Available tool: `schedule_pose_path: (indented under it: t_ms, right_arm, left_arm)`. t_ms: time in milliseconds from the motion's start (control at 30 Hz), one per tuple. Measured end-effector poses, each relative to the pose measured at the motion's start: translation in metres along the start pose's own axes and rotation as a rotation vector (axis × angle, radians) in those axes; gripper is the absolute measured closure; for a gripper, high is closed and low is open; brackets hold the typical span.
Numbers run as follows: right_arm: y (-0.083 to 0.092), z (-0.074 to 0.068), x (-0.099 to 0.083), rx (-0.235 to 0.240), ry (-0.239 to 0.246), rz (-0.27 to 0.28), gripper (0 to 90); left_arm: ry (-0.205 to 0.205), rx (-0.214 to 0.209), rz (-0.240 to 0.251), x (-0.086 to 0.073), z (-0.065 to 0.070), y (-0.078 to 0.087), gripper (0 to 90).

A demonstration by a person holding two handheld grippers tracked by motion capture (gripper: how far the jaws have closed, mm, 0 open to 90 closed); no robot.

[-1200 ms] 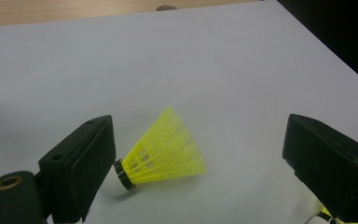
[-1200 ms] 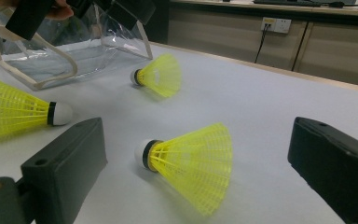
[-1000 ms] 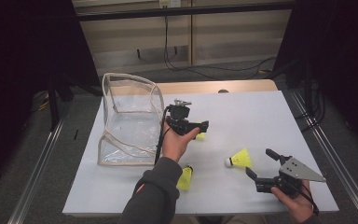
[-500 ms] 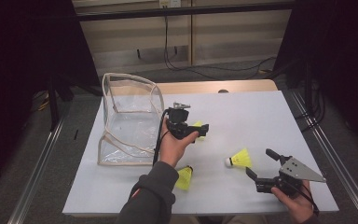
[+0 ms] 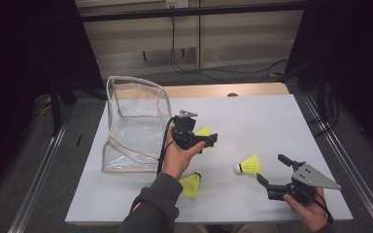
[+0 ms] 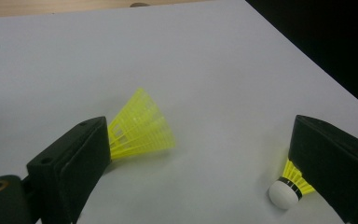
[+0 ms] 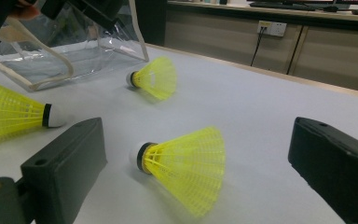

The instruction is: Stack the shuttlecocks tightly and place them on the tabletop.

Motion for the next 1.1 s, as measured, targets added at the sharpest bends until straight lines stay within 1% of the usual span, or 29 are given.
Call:
schedule_pose_path:
  t_ms: [100,133,300,600,700,800,833,967,1000,1067,1100]
  right_arm:
    - [0.0,0.002,-0.001,-0.002,-0.01,-0.001,3.3]
    - [0.0,0.003,-0.001,-0.005,-0.013,-0.001,3.3]
    - [0.0,0.002,0.0,-0.001,-0.011,0.001,3.2]
    - [0.0,0.003,0.0,0.003,-0.013,0.0,3.1]
    - [0.0,0.003,0.0,0.002,-0.011,0.0,3.1]
    - [-0.001,0.001,0.0,0.008,-0.008,-0.002,3.2]
    - [-0.001,0.001,0.0,0.008,-0.008,-0.002,3.2]
    - [-0.001,0.002,0.0,0.009,-0.008,-0.005,3.4]
    - [0.0,0.002,0.0,0.011,-0.009,-0.003,3.3]
    - [0.0,0.002,0.0,0.008,-0.009,-0.005,3.3]
    - [0.0,0.002,0.0,0.008,-0.009,-0.005,3.3]
  left_arm:
    - [-0.003,-0.006,-0.004,-0.002,0.0,0.0,5.4]
    - [0.005,-0.019,0.002,-0.004,0.001,0.001,5.4]
    - [-0.012,-0.012,-0.003,-0.007,0.002,0.001,5.4]
    - [-0.028,-0.055,-0.014,-0.015,0.01,0.004,5.4]
    - [-0.026,-0.056,-0.009,-0.017,0.01,0.005,5.3]
    - [-0.03,-0.051,-0.02,-0.02,0.009,0.006,5.2]
    - [-0.039,-0.059,-0.029,-0.022,0.01,0.006,5.2]
    - [-0.039,-0.063,-0.025,-0.023,0.01,0.009,5.2]
    - [-0.04,-0.07,-0.025,-0.024,0.011,0.01,5.2]
    - [-0.046,-0.07,-0.029,-0.024,0.012,0.011,5.2]
    - [-0.049,-0.077,-0.035,-0.026,0.013,0.011,5.2]
Point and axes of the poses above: each handheld gripper's, and its own axes: y roughly backward along the jaws, x roughly out of its top, z roughly to its right, the point moved 6 cm from there along -y, roughly forward along the jaws, and after that the axes turned 14 degrees about -z, right-handed, at the moved point
